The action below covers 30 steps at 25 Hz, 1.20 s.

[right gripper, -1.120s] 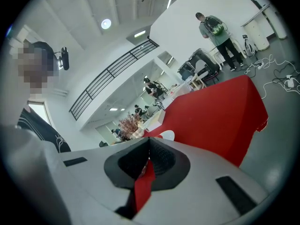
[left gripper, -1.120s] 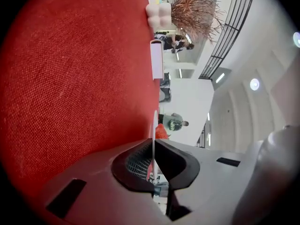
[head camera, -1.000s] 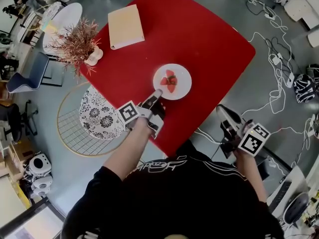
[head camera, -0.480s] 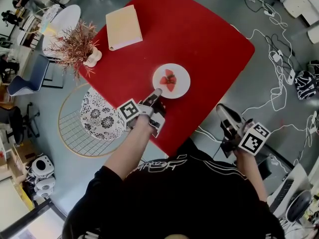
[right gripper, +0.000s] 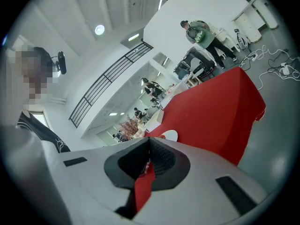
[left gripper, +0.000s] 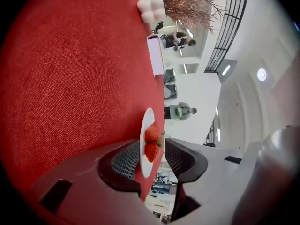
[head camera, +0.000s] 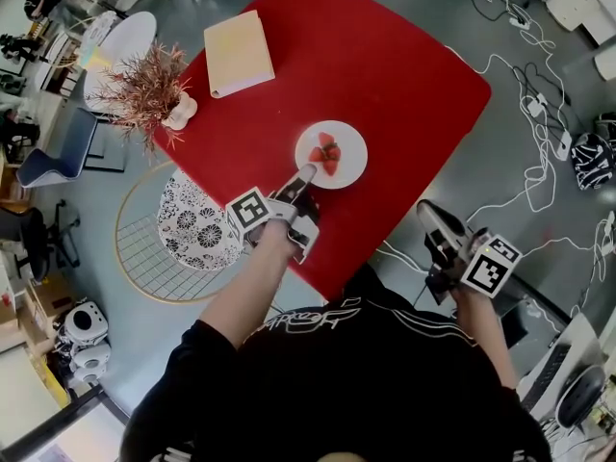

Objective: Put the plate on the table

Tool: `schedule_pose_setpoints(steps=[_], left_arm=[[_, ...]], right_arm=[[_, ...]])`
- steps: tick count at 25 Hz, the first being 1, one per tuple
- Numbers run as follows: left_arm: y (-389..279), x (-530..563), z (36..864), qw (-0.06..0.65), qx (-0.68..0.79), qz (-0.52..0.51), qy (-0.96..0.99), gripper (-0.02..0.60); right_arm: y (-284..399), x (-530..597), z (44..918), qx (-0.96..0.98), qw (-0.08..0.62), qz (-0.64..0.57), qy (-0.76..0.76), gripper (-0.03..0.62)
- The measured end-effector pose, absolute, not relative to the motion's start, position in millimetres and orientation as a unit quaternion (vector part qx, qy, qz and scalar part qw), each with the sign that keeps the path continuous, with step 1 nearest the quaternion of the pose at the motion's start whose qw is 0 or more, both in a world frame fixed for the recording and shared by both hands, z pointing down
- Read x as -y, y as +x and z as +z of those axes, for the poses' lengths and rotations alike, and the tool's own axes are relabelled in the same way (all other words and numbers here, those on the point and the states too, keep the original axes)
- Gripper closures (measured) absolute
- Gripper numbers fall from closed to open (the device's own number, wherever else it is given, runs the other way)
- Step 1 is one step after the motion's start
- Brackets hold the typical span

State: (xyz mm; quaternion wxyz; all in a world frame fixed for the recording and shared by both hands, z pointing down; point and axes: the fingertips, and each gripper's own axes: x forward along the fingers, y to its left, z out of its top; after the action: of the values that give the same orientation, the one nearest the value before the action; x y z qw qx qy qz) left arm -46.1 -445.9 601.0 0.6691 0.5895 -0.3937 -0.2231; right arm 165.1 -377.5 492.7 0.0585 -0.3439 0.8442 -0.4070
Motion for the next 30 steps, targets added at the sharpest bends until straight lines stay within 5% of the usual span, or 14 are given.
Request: schedule_pose_setpoints(steps=[17, 30], left_arm=[[-31, 441, 588, 0.549, 0.408, -0.041, 0.729, 0.330], [-24, 413, 599, 0.435, 0.383, 0.147, 0.801, 0.327]], right_arm=[[163, 368, 493, -0.840, 0.066, -0.424, -0.331, 0.586], [145, 361, 493, -0.845, 0.067, -0.427, -0.314, 0.586]])
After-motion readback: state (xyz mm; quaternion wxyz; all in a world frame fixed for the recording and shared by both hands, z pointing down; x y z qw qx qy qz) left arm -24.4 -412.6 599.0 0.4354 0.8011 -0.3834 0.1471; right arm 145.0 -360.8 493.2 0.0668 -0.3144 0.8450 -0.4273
